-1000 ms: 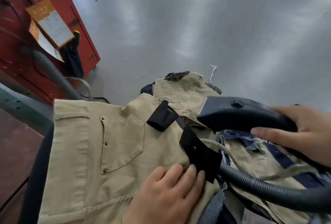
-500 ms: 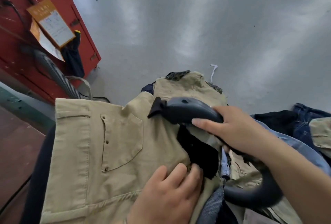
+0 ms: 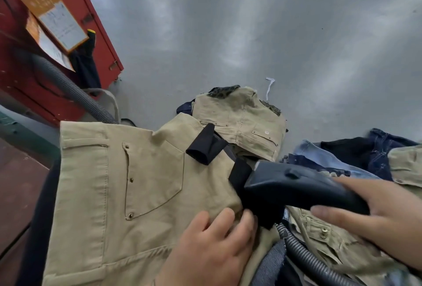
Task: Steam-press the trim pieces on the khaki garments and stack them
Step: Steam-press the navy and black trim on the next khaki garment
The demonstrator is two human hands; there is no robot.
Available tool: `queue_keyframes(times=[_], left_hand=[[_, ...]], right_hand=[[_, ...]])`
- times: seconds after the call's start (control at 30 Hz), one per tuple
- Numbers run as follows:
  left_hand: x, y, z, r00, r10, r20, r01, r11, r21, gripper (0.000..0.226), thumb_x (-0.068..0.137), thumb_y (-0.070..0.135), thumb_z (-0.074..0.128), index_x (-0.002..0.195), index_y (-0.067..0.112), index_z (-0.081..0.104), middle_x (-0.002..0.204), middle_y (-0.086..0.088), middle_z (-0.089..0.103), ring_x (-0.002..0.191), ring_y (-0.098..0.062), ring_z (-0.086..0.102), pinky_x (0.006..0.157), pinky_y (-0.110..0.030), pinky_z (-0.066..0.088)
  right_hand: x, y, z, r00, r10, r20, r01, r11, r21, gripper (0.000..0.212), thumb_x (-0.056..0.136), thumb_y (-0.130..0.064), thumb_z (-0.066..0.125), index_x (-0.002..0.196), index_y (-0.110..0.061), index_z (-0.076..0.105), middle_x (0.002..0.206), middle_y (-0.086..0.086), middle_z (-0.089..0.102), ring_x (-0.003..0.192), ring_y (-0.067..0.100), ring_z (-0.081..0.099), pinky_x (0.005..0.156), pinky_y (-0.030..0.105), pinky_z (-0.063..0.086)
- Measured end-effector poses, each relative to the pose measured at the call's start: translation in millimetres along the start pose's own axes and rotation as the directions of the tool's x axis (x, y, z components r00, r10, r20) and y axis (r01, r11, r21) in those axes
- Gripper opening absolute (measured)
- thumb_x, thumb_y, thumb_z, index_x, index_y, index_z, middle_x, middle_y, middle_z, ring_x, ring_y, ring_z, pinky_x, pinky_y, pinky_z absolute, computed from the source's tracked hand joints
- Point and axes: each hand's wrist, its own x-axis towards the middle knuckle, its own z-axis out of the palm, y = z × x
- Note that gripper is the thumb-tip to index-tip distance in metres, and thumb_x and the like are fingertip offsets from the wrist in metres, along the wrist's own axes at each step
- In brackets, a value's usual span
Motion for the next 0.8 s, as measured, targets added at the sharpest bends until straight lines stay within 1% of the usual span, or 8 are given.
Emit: queue_keyframes(times=[0.13,0.3,0.4,0.47,0.57,0.67,0.73,0.8], left_hand=[[1,0,-2,0.999,0.024,0.031,-0.024,1.0,0.006,0.041,0.097,0.011,0.036,0.095,0.018,0.076,0.101,0.002,0.071,0.068,-0.013,0.063,0.049,-0.021,0.042],[2,-1,-4,0.999,0.007,0.032,-0.007,1.0,0.006,0.04,0.097,0.011,0.036,0.095,0.019,0.076,0.104,0.002,0.071,0.068,-0.015,0.063,0.049,-0.022,0.041],[0,0,-6,0.999,-0.012,0.035,0.013,1.0,-0.005,0.042,0.098,0.011,0.033,0.103,0.02,0.074,0.109,0.004,0.07,0.073,-0.015,0.064,0.051,-0.021,0.043],[-2,0,-9,0.999,-0.015,0.044,0.015,1.0,-0.012,0.045,0.099,0.012,0.031,0.106,0.021,0.074,0.112,0.004,0.069,0.075,-0.014,0.065,0.052,-0.021,0.044],[-3,2,-10,0.998,-0.005,0.062,0.006,1.0,-0.006,0.042,0.096,0.011,0.034,0.106,0.018,0.074,0.112,0.003,0.069,0.075,-0.013,0.064,0.052,-0.02,0.042],[-5,9,-8,0.997,0.016,0.072,-0.019,0.999,0.036,0.035,0.089,0.01,0.043,0.104,0.012,0.074,0.111,-0.004,0.07,0.07,-0.015,0.063,0.051,-0.021,0.039],[-4,13,-9,0.997,0.012,0.076,-0.017,0.998,0.059,0.035,0.089,0.009,0.042,0.101,0.008,0.074,0.109,-0.009,0.07,0.066,-0.016,0.061,0.05,-0.021,0.038],[-3,16,-9,0.994,0.015,0.104,-0.023,0.996,0.081,0.032,0.085,0.012,0.047,0.099,0.007,0.075,0.108,-0.012,0.07,0.064,-0.016,0.06,0.047,-0.022,0.035]], right_hand=[[18,-24,16,0.999,-0.031,0.019,0.033,0.992,-0.123,0.06,0.058,-0.096,0.036,0.096,-0.053,0.056,0.067,-0.031,0.063,0.053,-0.005,0.059,0.049,0.02,0.039],[51,-56,26,0.981,-0.128,-0.144,0.109,0.985,-0.134,0.043,0.074,-0.08,0.048,0.081,-0.039,0.057,0.057,-0.017,0.06,0.049,-0.003,0.053,0.047,0.023,0.033],[53,-62,11,0.955,-0.156,-0.251,0.154,0.988,-0.025,0.035,0.078,-0.074,0.055,0.078,-0.039,0.059,0.057,-0.017,0.063,0.045,0.0,0.057,0.046,0.023,0.035],[38,-58,-2,0.957,-0.173,-0.232,0.192,0.979,0.062,0.038,0.072,-0.081,0.055,0.086,-0.047,0.061,0.055,-0.014,0.065,0.039,0.003,0.056,0.04,0.024,0.041],[7,-43,-5,0.965,-0.173,-0.196,0.163,0.984,-0.065,0.061,0.061,-0.098,0.04,0.097,-0.053,0.06,0.053,-0.014,0.064,0.036,0.005,0.056,0.036,0.028,0.047],[-16,-24,5,0.964,-0.182,-0.194,0.128,0.957,-0.26,0.064,0.061,-0.102,0.026,0.096,-0.056,0.053,0.063,-0.035,0.059,0.044,-0.007,0.056,0.037,0.02,0.045],[-20,-20,17,0.969,-0.169,-0.182,0.094,0.927,-0.362,0.076,0.05,-0.107,0.008,0.102,-0.062,0.043,0.076,-0.043,0.057,0.059,-0.013,0.057,0.044,0.016,0.045],[-17,-20,29,0.978,-0.128,-0.168,0.047,0.908,-0.417,0.082,0.048,-0.101,-0.007,0.104,-0.06,0.037,0.077,-0.025,0.064,0.065,-0.007,0.059,0.054,0.016,0.045]])
